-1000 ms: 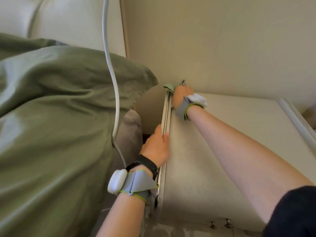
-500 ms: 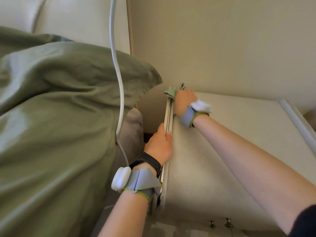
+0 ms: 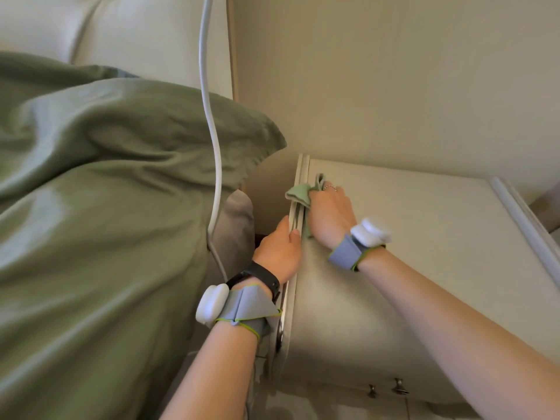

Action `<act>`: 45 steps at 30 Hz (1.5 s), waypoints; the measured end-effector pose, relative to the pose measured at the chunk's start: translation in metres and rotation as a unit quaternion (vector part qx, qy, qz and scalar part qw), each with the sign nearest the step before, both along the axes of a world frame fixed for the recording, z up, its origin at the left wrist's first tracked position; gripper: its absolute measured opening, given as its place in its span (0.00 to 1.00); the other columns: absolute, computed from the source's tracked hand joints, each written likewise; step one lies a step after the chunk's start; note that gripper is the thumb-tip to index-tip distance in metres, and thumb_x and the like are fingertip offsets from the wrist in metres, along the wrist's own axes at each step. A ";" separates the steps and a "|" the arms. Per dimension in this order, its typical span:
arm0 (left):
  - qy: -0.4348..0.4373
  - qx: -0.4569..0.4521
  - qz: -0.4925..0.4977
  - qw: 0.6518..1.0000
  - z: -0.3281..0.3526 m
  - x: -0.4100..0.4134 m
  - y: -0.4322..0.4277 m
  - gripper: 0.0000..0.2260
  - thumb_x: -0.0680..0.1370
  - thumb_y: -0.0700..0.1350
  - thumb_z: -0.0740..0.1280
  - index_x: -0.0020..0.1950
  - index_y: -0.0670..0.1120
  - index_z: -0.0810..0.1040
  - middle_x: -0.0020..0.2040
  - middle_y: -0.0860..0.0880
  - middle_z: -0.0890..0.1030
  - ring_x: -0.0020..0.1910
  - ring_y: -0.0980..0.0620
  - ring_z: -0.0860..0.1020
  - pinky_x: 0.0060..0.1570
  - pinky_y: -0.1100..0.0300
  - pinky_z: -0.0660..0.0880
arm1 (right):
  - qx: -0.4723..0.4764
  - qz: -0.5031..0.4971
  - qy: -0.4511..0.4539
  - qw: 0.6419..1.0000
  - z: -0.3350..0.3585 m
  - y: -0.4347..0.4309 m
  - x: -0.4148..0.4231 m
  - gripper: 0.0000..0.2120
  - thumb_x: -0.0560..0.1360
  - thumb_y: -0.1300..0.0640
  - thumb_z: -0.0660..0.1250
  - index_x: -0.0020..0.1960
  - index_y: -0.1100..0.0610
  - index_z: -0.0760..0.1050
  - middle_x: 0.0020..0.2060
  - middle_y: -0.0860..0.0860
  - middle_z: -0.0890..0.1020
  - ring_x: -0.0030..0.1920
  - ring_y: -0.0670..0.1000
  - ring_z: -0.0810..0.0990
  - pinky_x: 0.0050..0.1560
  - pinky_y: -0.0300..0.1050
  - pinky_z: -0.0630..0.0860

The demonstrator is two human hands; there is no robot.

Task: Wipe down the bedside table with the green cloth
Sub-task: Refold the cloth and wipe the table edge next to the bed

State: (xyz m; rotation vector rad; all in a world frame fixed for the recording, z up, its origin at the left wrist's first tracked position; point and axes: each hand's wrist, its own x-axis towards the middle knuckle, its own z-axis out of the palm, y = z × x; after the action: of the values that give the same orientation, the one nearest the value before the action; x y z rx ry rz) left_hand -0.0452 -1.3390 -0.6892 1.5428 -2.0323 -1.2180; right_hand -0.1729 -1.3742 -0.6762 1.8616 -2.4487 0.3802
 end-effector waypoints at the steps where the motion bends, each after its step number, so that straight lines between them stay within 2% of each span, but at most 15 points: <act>1: -0.004 0.001 0.007 1.000 0.000 0.000 0.001 0.21 0.81 0.49 0.50 0.75 0.50 0.60 0.68 0.42 0.74 0.66 0.40 0.72 0.66 0.47 0.68 | -0.001 0.006 0.011 1.000 0.002 0.002 -0.001 0.14 0.76 0.64 0.57 0.58 0.60 0.75 0.60 0.60 0.73 0.61 0.62 0.69 0.57 0.51 0.69; 7: 0.006 0.011 0.012 1.000 0.004 0.002 0.004 0.20 0.82 0.47 0.50 0.75 0.49 0.62 0.69 0.43 0.73 0.67 0.40 0.71 0.67 0.48 0.68 | 0.020 0.005 -0.003 1.000 0.014 -0.027 -0.016 0.13 0.74 0.61 0.59 0.56 0.59 0.76 0.57 0.60 0.76 0.60 0.62 0.71 0.58 0.52 0.69; 11: 0.001 0.004 0.011 1.000 0.010 0.005 0.005 0.17 0.82 0.45 0.51 0.69 0.49 0.68 0.63 0.42 0.76 0.62 0.39 0.74 0.64 0.48 0.70 | 0.010 0.016 -0.017 1.000 0.008 0.024 0.006 0.15 0.76 0.64 0.57 0.61 0.62 0.73 0.61 0.60 0.73 0.62 0.63 0.69 0.58 0.52 0.68; 15: -0.026 -0.005 0.021 0.999 0.013 0.004 0.007 0.15 0.82 0.46 0.51 0.65 0.45 0.71 0.61 0.40 0.77 0.60 0.38 0.74 0.61 0.50 0.71 | -0.008 0.069 -0.003 0.998 0.004 0.062 0.018 0.15 0.75 0.65 0.57 0.59 0.62 0.73 0.59 0.59 0.72 0.59 0.62 0.68 0.54 0.52 0.68; 18: -0.006 -0.014 0.013 1.000 0.013 0.005 0.009 0.17 0.82 0.44 0.51 0.68 0.49 0.70 0.62 0.43 0.77 0.61 0.40 0.74 0.63 0.50 0.71 | 0.010 0.041 0.006 0.999 0.015 0.027 -0.001 0.14 0.73 0.61 0.61 0.58 0.58 0.74 0.58 0.58 0.73 0.60 0.62 0.69 0.56 0.52 0.67; 21: 0.001 -0.011 0.010 1.000 0.014 0.007 0.009 0.17 0.82 0.44 0.52 0.70 0.50 0.68 0.65 0.45 0.76 0.64 0.41 0.73 0.65 0.50 0.69 | 0.035 0.023 -0.047 0.998 0.020 0.010 -0.012 0.14 0.73 0.60 0.60 0.58 0.56 0.74 0.58 0.57 0.73 0.61 0.62 0.69 0.57 0.52 0.66; 25: 0.000 -0.001 0.004 1.000 0.016 0.007 0.009 0.18 0.81 0.45 0.53 0.71 0.50 0.68 0.67 0.44 0.75 0.66 0.41 0.71 0.66 0.53 0.68 | -0.004 0.021 -0.051 0.998 0.011 0.060 0.012 0.13 0.77 0.61 0.56 0.59 0.57 0.73 0.57 0.56 0.72 0.60 0.61 0.70 0.53 0.51 0.68; 28: 0.004 -0.004 -0.018 1.000 0.016 0.009 0.010 0.21 0.76 0.49 0.53 0.68 0.50 0.70 0.67 0.46 0.75 0.68 0.42 0.71 0.65 0.55 0.66 | -0.015 0.068 -0.057 0.996 -0.001 0.101 0.029 0.13 0.78 0.60 0.55 0.59 0.59 0.72 0.54 0.57 0.73 0.55 0.60 0.73 0.48 0.49 0.69; 32: -0.008 -0.007 0.001 1.000 0.016 0.010 0.011 0.18 0.81 0.44 0.53 0.72 0.49 0.68 0.68 0.43 0.74 0.67 0.41 0.71 0.64 0.55 0.67 | -0.009 0.070 -0.066 0.995 0.009 0.061 0.009 0.11 0.77 0.61 0.58 0.55 0.61 0.76 0.53 0.60 0.76 0.54 0.61 0.77 0.47 0.49 0.71; 37: 0.007 0.004 -0.006 1.000 0.018 0.018 0.014 0.20 0.81 0.44 0.55 0.74 0.50 0.66 0.68 0.46 0.75 0.65 0.45 0.73 0.62 0.58 0.69 | -0.014 0.026 -0.162 0.986 0.024 0.042 0.015 0.16 0.80 0.55 0.56 0.59 0.64 0.76 0.58 0.63 0.78 0.58 0.62 0.76 0.56 0.48 0.71; 38: 0.005 -0.001 -0.011 1.000 0.019 0.019 0.014 0.20 0.81 0.42 0.56 0.73 0.49 0.68 0.67 0.46 0.76 0.65 0.45 0.73 0.62 0.57 0.69 | -0.018 0.001 -0.160 0.987 0.020 0.053 0.022 0.15 0.80 0.56 0.56 0.60 0.63 0.75 0.58 0.62 0.77 0.59 0.63 0.76 0.56 0.50 0.71; 41: 0.015 -0.012 -0.032 0.999 0.021 0.020 0.012 0.18 0.79 0.39 0.57 0.67 0.49 0.74 0.64 0.46 0.78 0.64 0.44 0.74 0.65 0.54 0.70 | -0.021 -0.032 -0.124 0.992 0.000 0.106 0.052 0.15 0.79 0.58 0.54 0.59 0.61 0.74 0.57 0.60 0.77 0.55 0.63 0.77 0.46 0.50 0.70; 43: 0.025 -0.013 -0.042 0.999 0.021 0.022 0.012 0.17 0.79 0.39 0.58 0.65 0.51 0.76 0.62 0.48 0.80 0.63 0.46 0.75 0.65 0.53 0.70 | -0.019 0.005 -0.113 0.993 -0.006 0.133 0.065 0.20 0.78 0.55 0.50 0.60 0.63 0.73 0.57 0.61 0.76 0.54 0.63 0.77 0.48 0.51 0.72; 45: 0.021 -0.012 -0.041 0.999 0.022 0.022 0.013 0.18 0.78 0.39 0.57 0.65 0.51 0.76 0.62 0.47 0.80 0.64 0.45 0.75 0.65 0.54 0.70 | -0.014 -0.010 -0.097 0.995 0.001 0.121 0.056 0.22 0.78 0.54 0.48 0.60 0.65 0.73 0.56 0.61 0.77 0.54 0.63 0.77 0.52 0.52 0.73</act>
State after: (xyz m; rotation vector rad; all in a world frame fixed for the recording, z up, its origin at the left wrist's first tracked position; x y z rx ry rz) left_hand -0.0227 -1.3258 -0.6677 1.4243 -2.0929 -1.2414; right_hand -0.1171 -1.2532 -0.6754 1.8705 -2.5640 0.6179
